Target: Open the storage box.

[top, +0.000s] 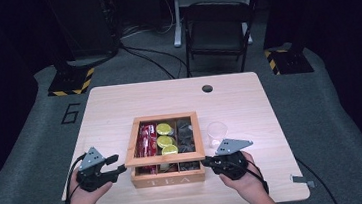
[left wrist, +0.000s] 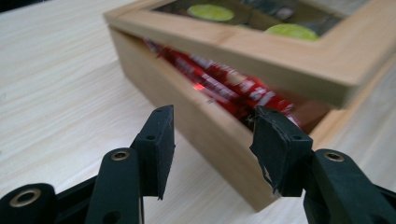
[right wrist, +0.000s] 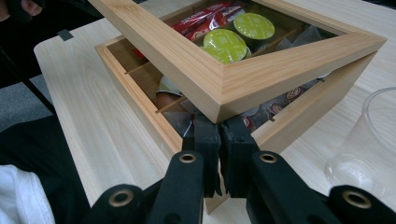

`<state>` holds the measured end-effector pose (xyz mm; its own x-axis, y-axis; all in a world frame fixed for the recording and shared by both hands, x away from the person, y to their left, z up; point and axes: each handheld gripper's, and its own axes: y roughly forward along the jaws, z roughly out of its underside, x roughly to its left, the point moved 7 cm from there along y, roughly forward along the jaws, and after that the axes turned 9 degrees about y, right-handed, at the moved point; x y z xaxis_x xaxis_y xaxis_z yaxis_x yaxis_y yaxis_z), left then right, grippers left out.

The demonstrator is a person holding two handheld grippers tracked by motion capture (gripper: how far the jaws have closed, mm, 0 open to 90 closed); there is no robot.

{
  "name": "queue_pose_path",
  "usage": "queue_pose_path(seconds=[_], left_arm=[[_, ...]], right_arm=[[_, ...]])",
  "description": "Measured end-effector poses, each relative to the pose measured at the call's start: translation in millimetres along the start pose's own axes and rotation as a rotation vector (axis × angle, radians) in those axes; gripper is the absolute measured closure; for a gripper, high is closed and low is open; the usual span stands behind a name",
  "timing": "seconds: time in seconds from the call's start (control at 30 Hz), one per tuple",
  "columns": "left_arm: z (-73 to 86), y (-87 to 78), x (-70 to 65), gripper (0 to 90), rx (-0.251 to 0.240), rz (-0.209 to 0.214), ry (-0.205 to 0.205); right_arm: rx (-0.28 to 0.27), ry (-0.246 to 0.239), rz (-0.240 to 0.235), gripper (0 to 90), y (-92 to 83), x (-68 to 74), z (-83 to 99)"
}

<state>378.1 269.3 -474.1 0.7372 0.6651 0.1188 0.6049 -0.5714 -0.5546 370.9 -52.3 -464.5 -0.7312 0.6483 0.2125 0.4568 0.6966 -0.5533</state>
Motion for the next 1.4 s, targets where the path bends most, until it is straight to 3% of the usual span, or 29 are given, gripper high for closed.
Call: queue_pose_path(seconds=[0.17,0.33,0.5,0.63,0.7,0.8,0.9,1.03,1.07,1.23,1.3,1.4], left_arm=[[-11.4,-6.1,-15.4,51.4,-0.026,0.026,0.045],[-16.3,-9.2,-19.3,56.6,-0.046,0.032,0.034],[-17.9,-8.5,-20.3,58.1,-0.051,0.013,0.032],[-19.3,-9.5,-20.6,58.0,-0.040,-0.001,0.040],[-21.2,-9.8,-19.2,54.5,-0.048,-0.020,0.034],[-24.1,-10.7,-17.6,53.3,-0.062,-0.024,0.026],[-27.7,-11.1,-17.8,53.5,-0.077,0.000,0.035],[-30.9,-11.7,-17.1,53.1,-0.064,-0.011,0.055],[-31.7,-11.6,-16.7,53.1,-0.067,-0.012,0.052],[-38.3,-13.4,-13.6,53.0,-0.069,-0.015,0.041],[-42.5,-13.8,-11.1,53.0,-0.076,-0.020,0.035],[-48.9,-14.3,-7.3,53.0,-0.069,-0.019,0.026]], right_arm=[[-0.010,-0.005,-0.002,86.1,-0.3,-0.5,-3.6],[-0.016,-0.008,-0.007,85.9,0.2,-1.1,-5.1],[-0.020,-0.005,-0.015,84.1,-0.2,-0.9,-5.5],[-0.038,-0.001,0.007,77.0,-0.4,-2.8,-6.6],[-0.062,0.011,0.039,65.4,-3.0,-5.5,-9.0],[-0.085,0.013,0.061,60.1,-4.2,-7.0,-11.9],[-0.090,-0.020,0.095,56.7,-5.7,-7.1,-15.9],[-0.109,-0.084,0.100,54.5,-6.6,-1.3,-20.2],[-0.110,-0.099,0.121,54.4,-7.5,0.5,-21.3],[-0.107,-0.075,0.121,55.3,-9.4,0.3,-27.3],[-0.103,-0.032,0.110,56.9,-10.8,-1.0,-34.7],[-0.099,-0.041,0.110,57.9,-12.2,-3.0,-39.5]])
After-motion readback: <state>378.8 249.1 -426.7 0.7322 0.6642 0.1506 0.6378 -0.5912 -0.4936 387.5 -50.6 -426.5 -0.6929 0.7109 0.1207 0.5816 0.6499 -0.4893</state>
